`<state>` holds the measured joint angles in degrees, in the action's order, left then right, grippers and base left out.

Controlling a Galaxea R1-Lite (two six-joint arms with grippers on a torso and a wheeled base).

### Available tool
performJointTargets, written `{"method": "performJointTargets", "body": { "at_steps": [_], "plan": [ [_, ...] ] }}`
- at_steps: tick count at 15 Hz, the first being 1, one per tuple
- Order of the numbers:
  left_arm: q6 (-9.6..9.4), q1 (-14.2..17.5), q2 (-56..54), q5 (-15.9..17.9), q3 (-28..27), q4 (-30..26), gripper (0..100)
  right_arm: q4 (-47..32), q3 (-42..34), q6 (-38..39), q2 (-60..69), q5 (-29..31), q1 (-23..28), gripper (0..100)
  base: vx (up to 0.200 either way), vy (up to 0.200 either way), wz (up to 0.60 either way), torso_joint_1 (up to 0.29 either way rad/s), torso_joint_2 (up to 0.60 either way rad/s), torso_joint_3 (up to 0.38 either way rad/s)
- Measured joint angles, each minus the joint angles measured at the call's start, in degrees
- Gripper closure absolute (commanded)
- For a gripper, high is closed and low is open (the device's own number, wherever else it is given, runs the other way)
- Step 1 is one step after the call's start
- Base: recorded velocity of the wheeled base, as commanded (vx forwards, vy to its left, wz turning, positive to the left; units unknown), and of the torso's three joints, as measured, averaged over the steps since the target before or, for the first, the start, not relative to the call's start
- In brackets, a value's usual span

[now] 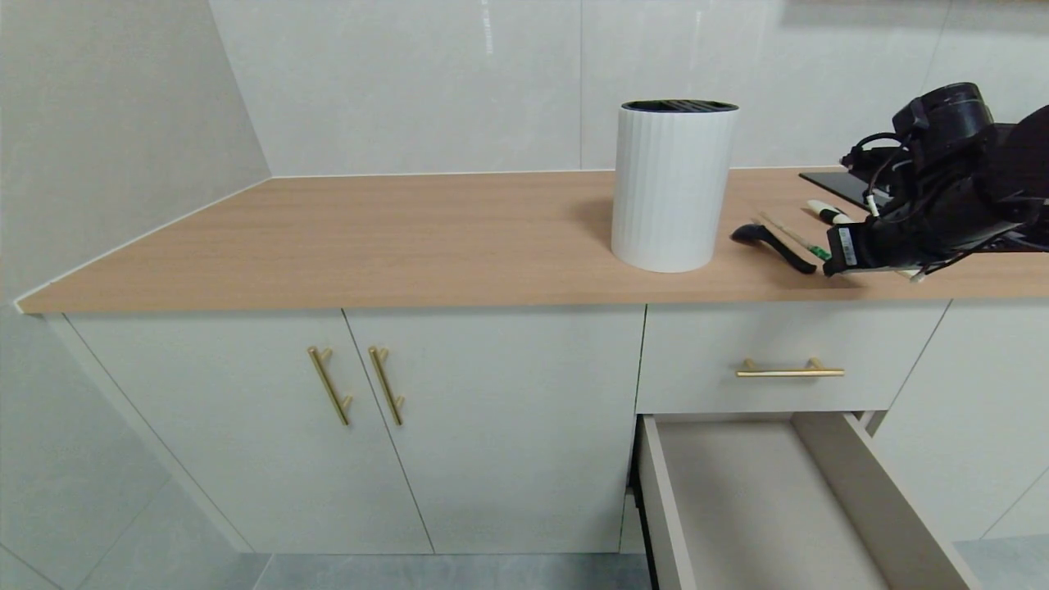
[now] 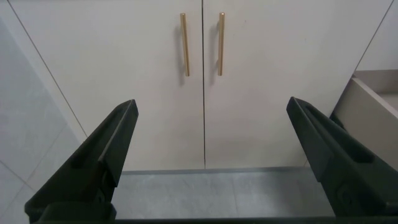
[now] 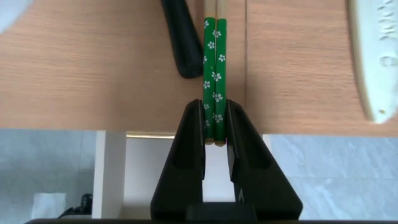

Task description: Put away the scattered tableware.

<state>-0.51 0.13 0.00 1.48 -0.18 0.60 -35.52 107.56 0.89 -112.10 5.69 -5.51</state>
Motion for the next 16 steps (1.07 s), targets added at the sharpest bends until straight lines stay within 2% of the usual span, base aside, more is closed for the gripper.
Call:
{"method": "performJointTargets", "body": {
  "at_steps": [3,9,13,16],
  "plan": [
    [0.0,0.0,0.0,0.02,0.0,0.0,0,0.2,-2.13,1.34,4.13,-0.2,0.02,100,0.0,0.0,0.0,0.0,0.0,0.0],
    [0.0,0.0,0.0,0.02,0.0,0.0,0,0.52,-14.7,1.62,17.87,-0.37,0.15,100,0.0,0.0,0.0,0.0,0.0,0.0],
    [-0.02,0.0,0.0,0.02,0.0,0.0,0,0.57,-27.65,1.05,30.2,-0.72,0.0,100,0.0,0.0,0.0,0.0,0.0,0.0],
    [-0.02,-0.04,0.0,0.02,0.0,0.0,0,0.63,-37.79,-2.47,38.4,-0.83,-0.07,100,0.0,0.0,0.0,0.0,0.0,0.0]
  ]
}}
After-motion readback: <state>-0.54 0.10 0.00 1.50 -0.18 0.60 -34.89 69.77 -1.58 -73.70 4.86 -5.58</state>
